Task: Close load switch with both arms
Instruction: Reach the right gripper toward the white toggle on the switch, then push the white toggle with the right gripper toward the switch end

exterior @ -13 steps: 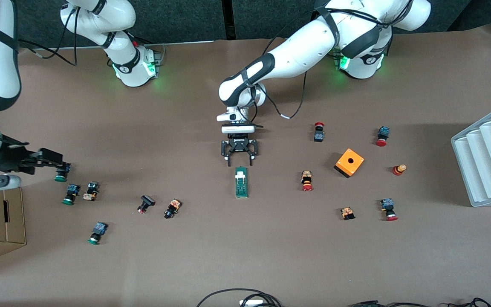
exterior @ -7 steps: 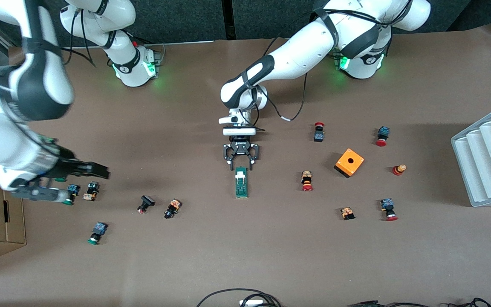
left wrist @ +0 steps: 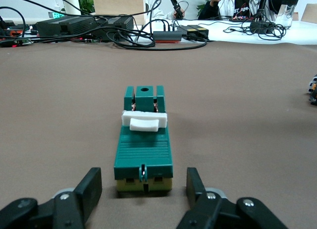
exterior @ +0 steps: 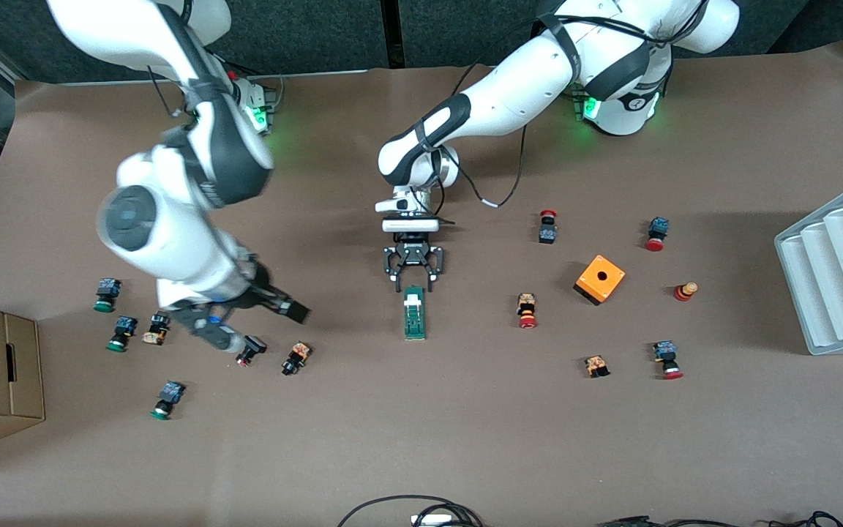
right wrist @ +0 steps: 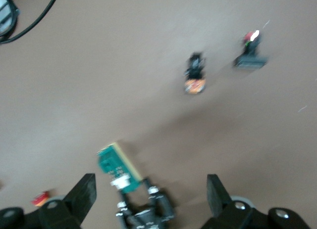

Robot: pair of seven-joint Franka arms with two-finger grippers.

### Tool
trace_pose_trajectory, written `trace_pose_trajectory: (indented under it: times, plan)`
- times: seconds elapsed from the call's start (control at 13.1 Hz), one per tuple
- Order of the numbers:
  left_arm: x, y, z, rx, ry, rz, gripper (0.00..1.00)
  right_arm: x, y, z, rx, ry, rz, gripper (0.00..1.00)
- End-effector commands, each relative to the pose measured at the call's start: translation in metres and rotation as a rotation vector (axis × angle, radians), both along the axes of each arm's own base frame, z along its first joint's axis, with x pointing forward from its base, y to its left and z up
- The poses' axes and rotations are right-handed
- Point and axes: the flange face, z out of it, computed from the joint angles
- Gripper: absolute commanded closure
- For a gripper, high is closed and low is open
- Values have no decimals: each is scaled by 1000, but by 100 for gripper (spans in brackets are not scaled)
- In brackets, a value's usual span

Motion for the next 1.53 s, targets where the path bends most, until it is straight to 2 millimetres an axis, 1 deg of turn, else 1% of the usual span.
trace_pose_trajectory:
  times: [0.0,0.08,0.15,0.23,0.31,0.54,0.69,0.76,0.99,1.15,1.3,1.38,1.45]
  plan:
    - [-4,-4,-5,-13,-20,-1,23,4,61,-31,44,-4,-180,0]
    - [-4,-4,-5,-12,-21,1,23,-1,82,-45,62,-5,-251,0]
    - [-4,-4,-5,-12,-21,2,23,-5,99,-57,79,-1,-325,0]
    - [-4,-3,-5,-11,-20,1,23,-4,109,-67,104,7,-404,0]
    - [-4,-3,-5,-11,-19,2,23,-9,122,-77,118,14,-448,0]
    - [-3,-4,-4,-13,-22,4,23,-18,144,-113,101,24,-529,0]
    - [-4,-3,-5,-12,-21,3,23,-18,149,-144,77,6,-546,0]
    - [-4,-3,-5,-10,-23,5,23,-23,156,-159,66,1,-537,1]
    - [-4,-3,-5,-18,-23,8,23,-27,164,-192,60,-20,-559,6]
    - [-4,-3,-4,-24,-23,10,23,-37,175,-200,56,-13,-564,8]
    - [-4,-2,-5,-23,-22,9,23,-41,179,-200,62,-1,-591,8]
    - [-4,-2,-6,-20,-23,8,23,-49,187,-201,66,9,-599,9]
    - [-5,-2,-6,-19,-23,8,23,-52,188,-202,66,19,-624,10]
